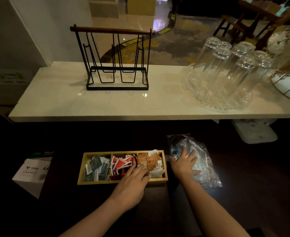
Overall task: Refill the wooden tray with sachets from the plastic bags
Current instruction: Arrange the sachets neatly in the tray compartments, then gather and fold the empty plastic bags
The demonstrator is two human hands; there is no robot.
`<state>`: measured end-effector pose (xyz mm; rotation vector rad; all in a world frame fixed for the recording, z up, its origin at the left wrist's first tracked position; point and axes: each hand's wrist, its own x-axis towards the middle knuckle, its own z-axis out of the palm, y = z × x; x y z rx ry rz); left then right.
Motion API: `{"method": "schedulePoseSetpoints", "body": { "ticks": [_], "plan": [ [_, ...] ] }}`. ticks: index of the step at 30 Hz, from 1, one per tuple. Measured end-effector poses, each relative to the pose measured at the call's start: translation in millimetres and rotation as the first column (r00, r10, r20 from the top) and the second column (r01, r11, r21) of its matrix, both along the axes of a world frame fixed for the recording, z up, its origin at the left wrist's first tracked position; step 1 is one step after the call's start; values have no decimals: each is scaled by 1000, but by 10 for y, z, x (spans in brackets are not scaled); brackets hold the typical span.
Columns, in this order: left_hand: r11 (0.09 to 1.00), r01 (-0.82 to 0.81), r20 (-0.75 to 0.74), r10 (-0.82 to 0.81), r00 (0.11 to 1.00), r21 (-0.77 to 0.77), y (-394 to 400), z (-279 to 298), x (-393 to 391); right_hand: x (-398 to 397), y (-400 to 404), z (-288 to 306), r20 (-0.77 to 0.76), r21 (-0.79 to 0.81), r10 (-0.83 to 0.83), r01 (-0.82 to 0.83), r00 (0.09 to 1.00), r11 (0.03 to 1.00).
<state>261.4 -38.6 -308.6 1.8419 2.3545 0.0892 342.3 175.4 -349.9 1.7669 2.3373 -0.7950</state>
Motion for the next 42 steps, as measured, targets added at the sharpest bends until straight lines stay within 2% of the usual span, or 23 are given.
{"method": "schedulePoseSetpoints", "body": {
  "ticks": [2, 4, 6, 9, 11, 13, 15, 17, 19, 21, 22, 23, 25, 26, 27, 28, 29, 33, 34, 36, 38, 40, 42],
  "plan": [
    [997, -60, 3, 60, 998, 48, 14, 56, -49, -46, 4, -86, 59, -43, 89, -87, 994, 995],
    [991, -114, -26, 116, 993, 65, -7, 81, -138, -93, -30, -118, 183, 62, 215, -230, 959, 971],
    [981, -185, -33, 187, 982, 65, -54, 120, -239, -108, -41, -114, 274, 208, 302, -363, 913, 908],
    [953, -291, -5, 292, 956, 83, -164, 165, -393, -42, 98, -133, 279, 295, 323, -401, 904, 867],
    [930, -356, 36, 354, 935, 97, -268, 183, -487, 23, 228, -111, 155, 282, 274, -308, 949, 909],
    [891, -437, 144, 420, 896, 120, -386, 210, -557, 52, 298, 14, -55, 188, 158, -145, 986, 971],
    [850, -514, 301, 463, 834, 117, -493, 273, -594, 45, 270, 208, -240, 103, 65, -41, 969, 994],
    [810, -580, 438, 490, 753, 91, -582, 371, -604, 21, 118, 507, -449, 28, -2, 17, 894, 999],
    [769, -638, 605, 489, 628, 41, -625, 448, -611, 5, -134, 886, -655, -165, -129, 25, 744, 986],
    [734, -675, 790, 458, 407, -78, -610, 577, -596, 20, -424, 1282, -777, -433, -309, -107, 549, 895],
    [725, -674, 871, 415, 263, -142, -584, 662, -567, 28, -564, 1437, -785, -545, -396, -228, 476, 807],
    [726, -659, 933, 345, 101, -197, -562, 738, -530, 25, -696, 1546, -768, -623, -464, -348, 441, 701],
    [755, -609, 969, 160, -188, -243, -528, 862, -492, -37, -915, 1640, -716, -698, -536, -472, 448, 538],
    [761, -596, 952, 94, -290, -256, -525, 922, -501, -83, -997, 1630, -701, -713, -541, -482, 465, 510],
    [755, -598, 934, 51, -354, -269, -527, 1001, -514, -128, -1055, 1615, -698, -716, -535, -479, 477, 507],
    [744, -611, 928, 35, -370, -271, -534, 1057, -532, -163, -1106, 1620, -703, -711, -521, -479, 484, 514],
    [729, -632, 937, 39, -346, -263, -540, 1108, -551, -189, -1137, 1627, -707, -707, -518, -486, 482, 513],
    [647, -744, 986, 96, -137, -166, -637, 1183, -687, -236, -1188, 1664, -707, -700, -544, -554, 451, 451],
    [645, -752, 990, 109, -85, -136, -665, 1199, -716, -266, -1209, 1659, -717, -695, -523, -537, 461, 479],
    [621, -778, 991, 137, -8, -92, -739, 1186, -775, -350, -1260, 1640, -763, -632, -427, -424, 486, 648],
    [579, -813, 991, 129, 31, -50, -761, 1168, -798, -417, -1307, 1630, -827, -512, -342, -347, 446, 786],
    [534, -846, 993, 98, 71, 7, -768, 1146, -805, -449, -1324, 1620, -886, -397, -249, -365, 391, 842],
    [471, -882, 998, 45, 52, 24, -768, 1136, -815, -451, -1335, 1625, -917, -317, -171, -402, 359, 859]
  ]
}}
